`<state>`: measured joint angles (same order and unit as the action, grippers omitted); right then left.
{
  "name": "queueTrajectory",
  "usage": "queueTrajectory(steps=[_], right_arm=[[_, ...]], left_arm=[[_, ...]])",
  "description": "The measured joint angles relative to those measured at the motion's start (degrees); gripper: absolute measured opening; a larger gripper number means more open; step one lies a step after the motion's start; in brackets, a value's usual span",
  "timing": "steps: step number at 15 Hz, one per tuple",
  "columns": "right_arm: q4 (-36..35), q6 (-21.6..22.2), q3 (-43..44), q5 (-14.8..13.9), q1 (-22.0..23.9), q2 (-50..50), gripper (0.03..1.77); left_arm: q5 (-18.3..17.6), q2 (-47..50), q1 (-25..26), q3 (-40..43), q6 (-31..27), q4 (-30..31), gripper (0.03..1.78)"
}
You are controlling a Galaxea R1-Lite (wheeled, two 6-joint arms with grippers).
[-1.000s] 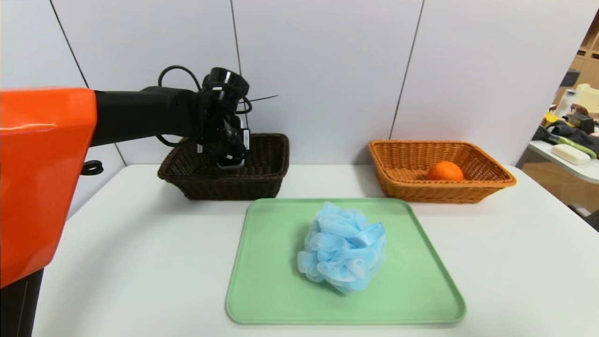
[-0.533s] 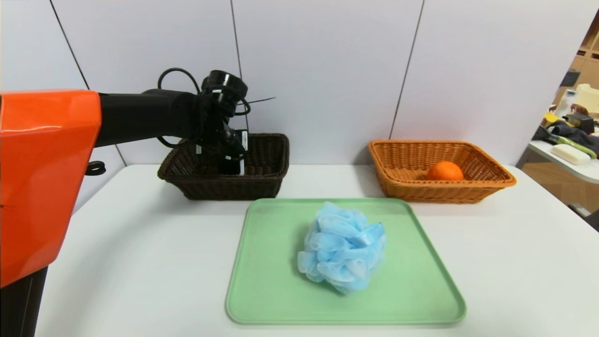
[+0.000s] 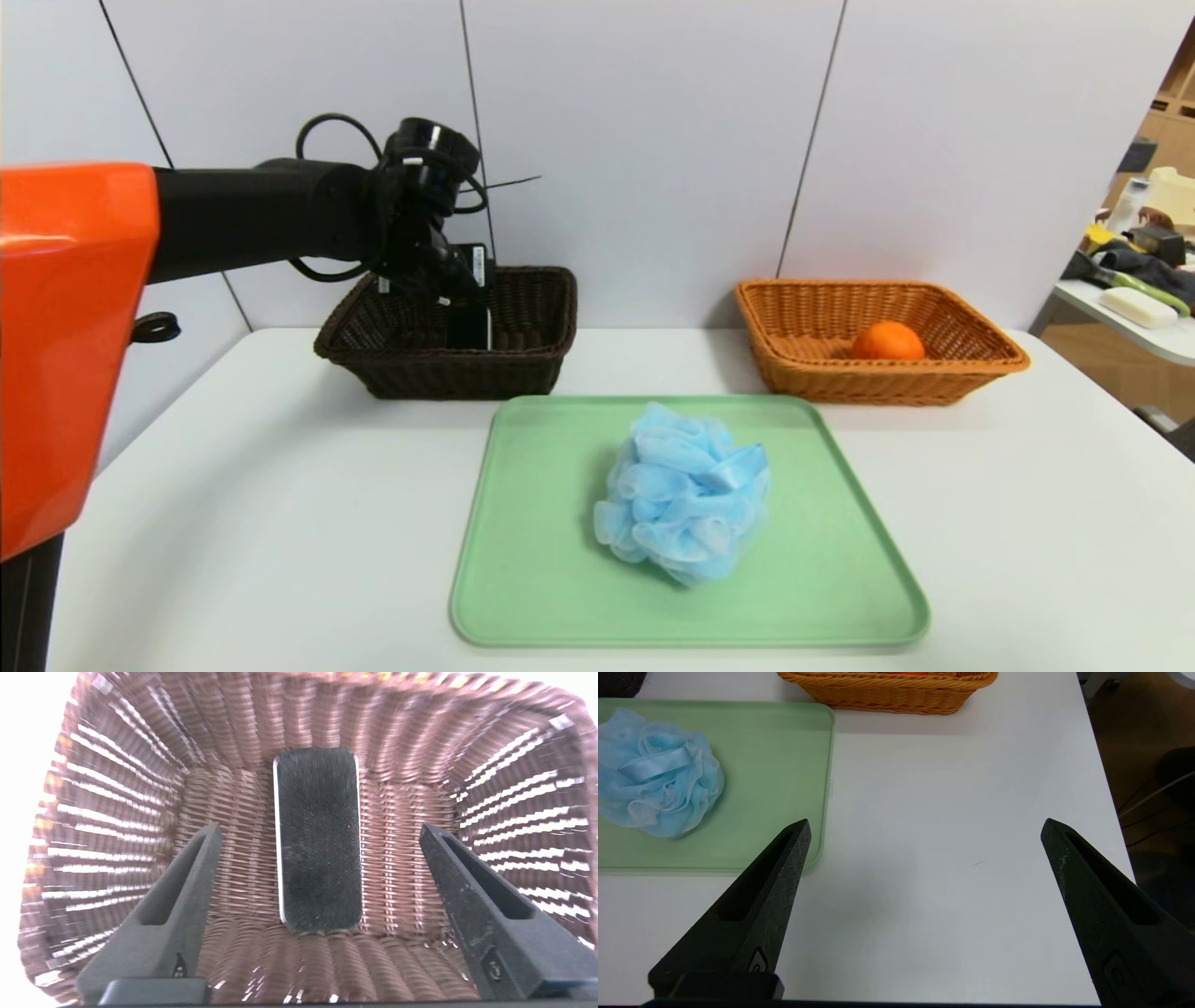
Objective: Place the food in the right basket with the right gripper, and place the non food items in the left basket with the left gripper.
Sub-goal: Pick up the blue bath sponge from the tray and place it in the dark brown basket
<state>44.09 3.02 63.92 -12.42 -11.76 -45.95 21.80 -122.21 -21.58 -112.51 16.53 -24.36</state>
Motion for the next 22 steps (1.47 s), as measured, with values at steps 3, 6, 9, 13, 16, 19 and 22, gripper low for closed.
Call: queueTrajectory(steps=[3,6,9,13,16,19,22], right_arm=[[0.0,0.0,-1.0,1.1,0.0,0.0,1.7],[-0.1,0.1,-1.9,1.3,0.0,0.4,1.7],[0.0,0.2,-1.9,1.4,0.0,0.6,1.7],[0.3,0.2,-1.6,1.3,0.0,0.4,1.7],[0.3,0.2,-1.6,1.4,0.0,0.0,1.7],[0.2,0.2,-1.7,1.4,0.0,-0.1,1.7],[0.1,0.2,-1.8,1.5,0.0,-0.4,1.7]], left_arm=[[-1.0,5.4,-3.3,0.1,-4.1,-4.5,1.58],[-5.9,11.9,-9.3,0.0,-7.7,-13.3,1.62],[-12.3,16.6,-15.2,-0.1,-9.2,-21.8,1.65],[-16.5,19.4,-20.1,-0.2,-9.2,-28.1,1.67],[-20.4,20.2,-23.8,-0.2,-9.1,-30.5,1.67],[-21.2,19.4,-27.1,-0.2,-9.1,-33.4,1.69],[-21.8,16.7,-28.8,-0.2,-9.2,-33.5,1.69]])
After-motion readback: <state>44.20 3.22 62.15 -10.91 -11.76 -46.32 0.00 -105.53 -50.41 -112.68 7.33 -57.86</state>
